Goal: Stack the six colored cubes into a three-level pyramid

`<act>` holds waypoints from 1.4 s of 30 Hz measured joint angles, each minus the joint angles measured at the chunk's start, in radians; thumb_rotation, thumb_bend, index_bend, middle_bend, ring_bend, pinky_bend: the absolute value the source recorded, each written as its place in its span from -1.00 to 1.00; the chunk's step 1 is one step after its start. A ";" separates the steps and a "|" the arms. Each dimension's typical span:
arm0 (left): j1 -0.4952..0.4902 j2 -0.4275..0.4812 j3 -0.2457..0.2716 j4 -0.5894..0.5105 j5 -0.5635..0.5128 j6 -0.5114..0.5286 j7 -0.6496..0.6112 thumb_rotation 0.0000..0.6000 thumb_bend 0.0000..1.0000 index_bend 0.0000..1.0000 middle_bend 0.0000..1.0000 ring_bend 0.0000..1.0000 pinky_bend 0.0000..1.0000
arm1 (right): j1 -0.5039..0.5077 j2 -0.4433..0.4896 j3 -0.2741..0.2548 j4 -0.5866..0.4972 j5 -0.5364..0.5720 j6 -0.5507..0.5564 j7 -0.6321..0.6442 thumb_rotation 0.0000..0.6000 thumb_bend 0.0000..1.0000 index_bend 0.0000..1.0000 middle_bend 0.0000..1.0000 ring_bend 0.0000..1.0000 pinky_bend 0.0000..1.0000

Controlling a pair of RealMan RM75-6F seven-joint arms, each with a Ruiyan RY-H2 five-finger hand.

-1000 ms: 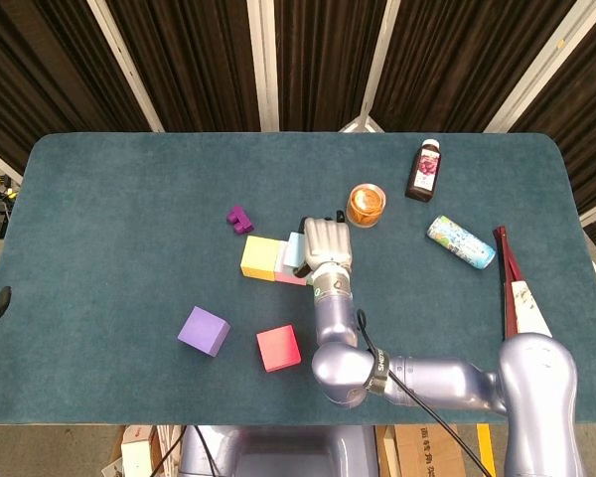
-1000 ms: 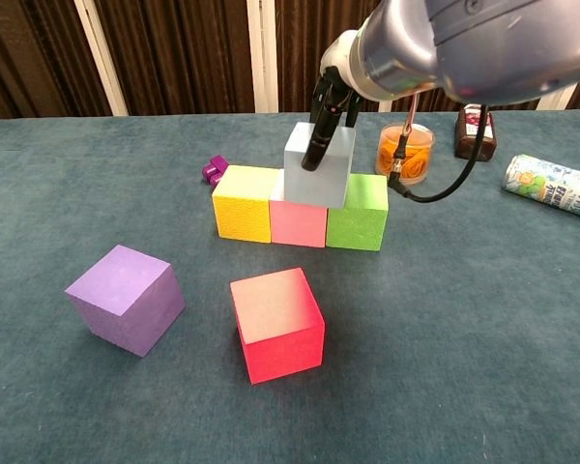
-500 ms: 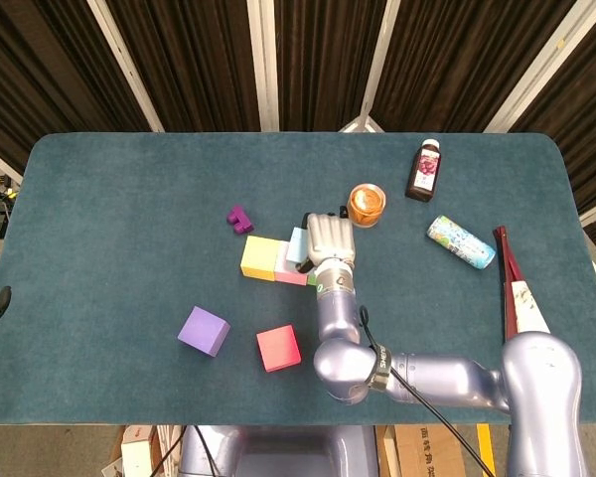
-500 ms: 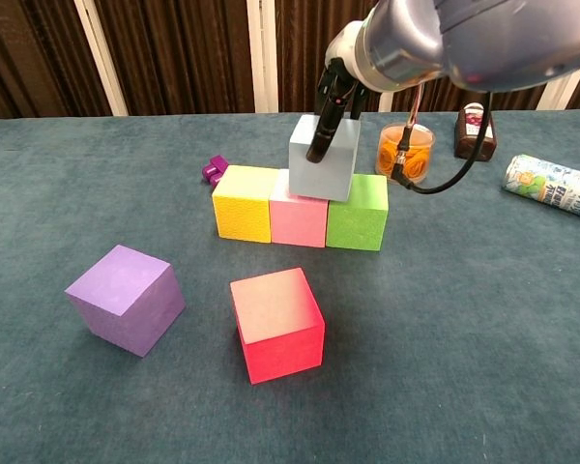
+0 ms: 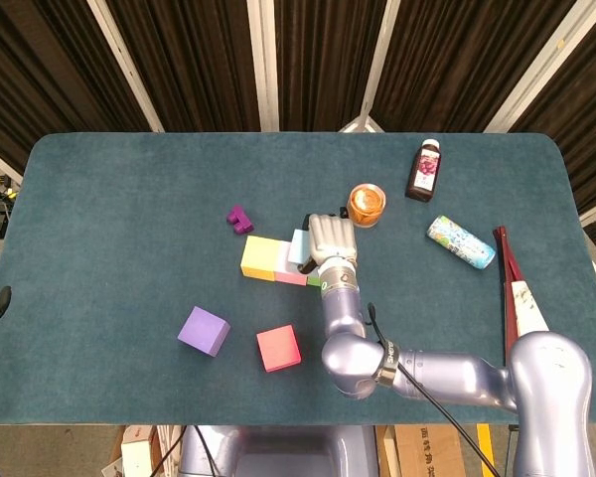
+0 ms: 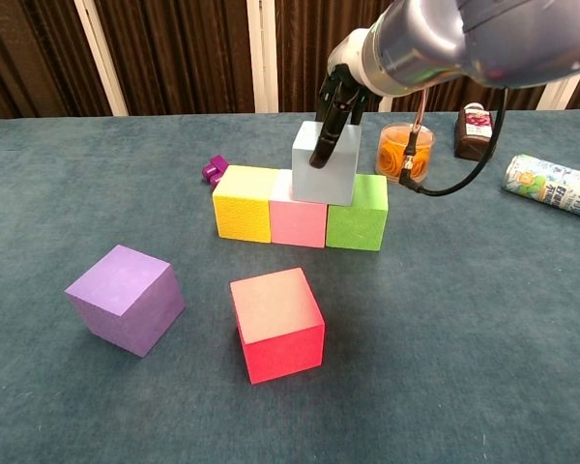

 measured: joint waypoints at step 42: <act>0.000 -0.005 -0.001 0.003 0.001 0.002 0.005 1.00 -0.34 -0.85 -0.96 -1.00 -1.00 | 0.021 0.032 -0.035 0.005 0.028 -0.022 0.039 1.00 -0.60 -0.26 -0.15 -0.51 -1.00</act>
